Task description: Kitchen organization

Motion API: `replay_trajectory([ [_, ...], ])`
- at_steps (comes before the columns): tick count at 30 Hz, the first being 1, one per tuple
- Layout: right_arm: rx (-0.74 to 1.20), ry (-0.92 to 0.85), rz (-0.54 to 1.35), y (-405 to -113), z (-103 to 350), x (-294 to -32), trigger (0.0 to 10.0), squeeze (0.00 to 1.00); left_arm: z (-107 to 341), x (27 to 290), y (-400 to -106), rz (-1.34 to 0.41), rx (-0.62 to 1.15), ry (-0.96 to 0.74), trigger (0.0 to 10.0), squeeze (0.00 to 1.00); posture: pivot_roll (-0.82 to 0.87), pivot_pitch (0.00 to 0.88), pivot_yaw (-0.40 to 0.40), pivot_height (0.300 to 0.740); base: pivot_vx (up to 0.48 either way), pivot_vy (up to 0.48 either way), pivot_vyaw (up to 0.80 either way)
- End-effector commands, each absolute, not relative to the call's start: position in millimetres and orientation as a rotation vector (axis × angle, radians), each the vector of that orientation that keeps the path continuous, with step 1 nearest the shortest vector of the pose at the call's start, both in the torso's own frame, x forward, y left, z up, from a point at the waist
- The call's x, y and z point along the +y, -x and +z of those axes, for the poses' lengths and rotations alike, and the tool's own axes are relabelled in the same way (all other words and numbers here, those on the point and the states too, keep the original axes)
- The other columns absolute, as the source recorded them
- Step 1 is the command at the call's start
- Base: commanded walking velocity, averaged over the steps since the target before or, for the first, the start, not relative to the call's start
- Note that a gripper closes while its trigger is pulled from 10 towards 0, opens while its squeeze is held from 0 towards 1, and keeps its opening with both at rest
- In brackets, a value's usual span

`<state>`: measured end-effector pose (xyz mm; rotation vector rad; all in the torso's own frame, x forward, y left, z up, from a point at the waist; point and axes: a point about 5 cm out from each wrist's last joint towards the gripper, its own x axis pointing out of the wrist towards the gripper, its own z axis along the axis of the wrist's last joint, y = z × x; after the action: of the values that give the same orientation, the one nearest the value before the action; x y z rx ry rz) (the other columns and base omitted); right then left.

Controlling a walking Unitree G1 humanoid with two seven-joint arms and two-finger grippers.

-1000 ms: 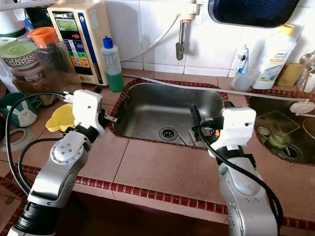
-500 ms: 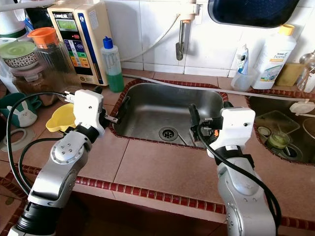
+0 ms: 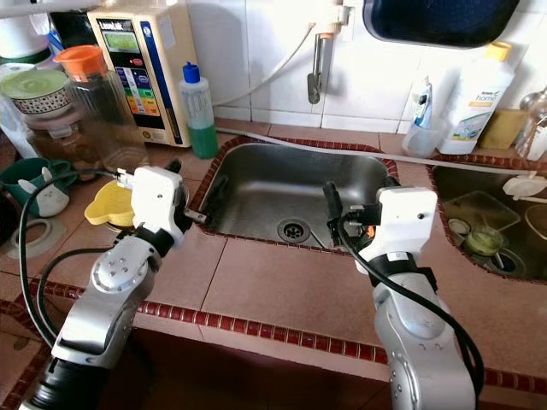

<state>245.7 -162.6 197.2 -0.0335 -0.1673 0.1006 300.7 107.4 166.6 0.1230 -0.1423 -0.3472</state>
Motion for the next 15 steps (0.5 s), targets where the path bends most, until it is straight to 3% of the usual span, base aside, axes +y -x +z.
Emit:
replay_trajectory([
  [1,-0.181,0.037,0.103,-246.1,200.4,-162.4,10.0,0.00,170.0,108.4,-301.6,-0.346,-0.157,-0.130,10.0,0.00,0.06,0.000,0.064,0.740,0.000,0.000,0.00],
  [15,-0.160,0.027,0.112,-252.8,193.1,-154.5,10.0,0.00,162.2,108.9,-300.2,-0.322,-0.151,-0.139,10.0,0.00,0.06,0.000,0.043,0.740,0.000,0.000,0.00],
])
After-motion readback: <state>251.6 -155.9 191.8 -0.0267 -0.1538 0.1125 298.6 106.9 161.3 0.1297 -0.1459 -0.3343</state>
